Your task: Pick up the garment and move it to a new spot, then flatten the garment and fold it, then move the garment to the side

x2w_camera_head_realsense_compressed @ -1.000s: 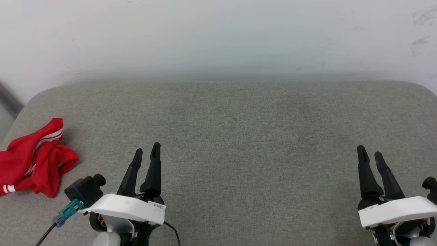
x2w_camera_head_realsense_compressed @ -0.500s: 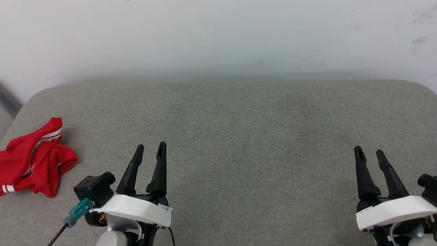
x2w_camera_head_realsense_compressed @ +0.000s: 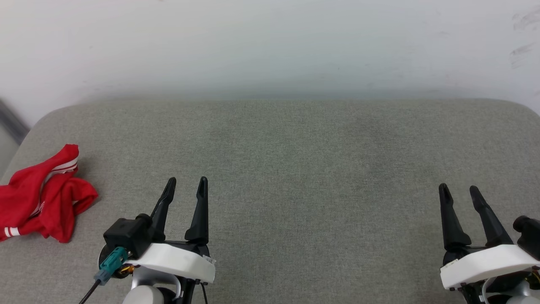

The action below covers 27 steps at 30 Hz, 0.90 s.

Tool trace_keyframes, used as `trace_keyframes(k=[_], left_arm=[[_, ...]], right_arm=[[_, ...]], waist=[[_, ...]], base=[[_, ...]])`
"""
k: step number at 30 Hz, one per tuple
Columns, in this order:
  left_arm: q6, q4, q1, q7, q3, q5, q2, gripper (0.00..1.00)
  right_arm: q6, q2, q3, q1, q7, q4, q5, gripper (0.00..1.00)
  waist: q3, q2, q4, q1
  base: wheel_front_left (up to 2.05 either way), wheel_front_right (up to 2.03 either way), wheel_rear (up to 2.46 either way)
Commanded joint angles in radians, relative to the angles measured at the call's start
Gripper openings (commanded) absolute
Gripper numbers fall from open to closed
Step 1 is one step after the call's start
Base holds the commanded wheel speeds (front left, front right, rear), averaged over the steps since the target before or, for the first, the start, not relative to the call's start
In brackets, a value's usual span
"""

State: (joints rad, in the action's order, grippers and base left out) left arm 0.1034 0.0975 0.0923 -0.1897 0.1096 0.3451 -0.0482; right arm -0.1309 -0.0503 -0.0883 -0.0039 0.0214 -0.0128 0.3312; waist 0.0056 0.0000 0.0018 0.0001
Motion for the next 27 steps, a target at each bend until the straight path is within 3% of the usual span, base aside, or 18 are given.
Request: trace_keyframes(k=[1, 27], left_arm=[[-0.008, -0.007, 0.009, -0.012, 0.001, -0.027, -0.003, 1.00], [-0.053, 0.036, 0.015, -0.062, -0.005, -0.184, -0.003, 1.00]], right_arm=[[0.000, 0.000, -0.004, 0.004, 0.004, -0.015, -0.027, 1.00], [0.000, 0.000, -0.020, 0.025, 0.004, -0.031, -0.190, 1.00]], waist=[[0.000, 0.0000, 0.001, -0.0001], [0.001, 0.0000, 0.006, -0.0001]], base=[[0.00, 0.00, 0.00], [0.00, 0.00, 0.00]])
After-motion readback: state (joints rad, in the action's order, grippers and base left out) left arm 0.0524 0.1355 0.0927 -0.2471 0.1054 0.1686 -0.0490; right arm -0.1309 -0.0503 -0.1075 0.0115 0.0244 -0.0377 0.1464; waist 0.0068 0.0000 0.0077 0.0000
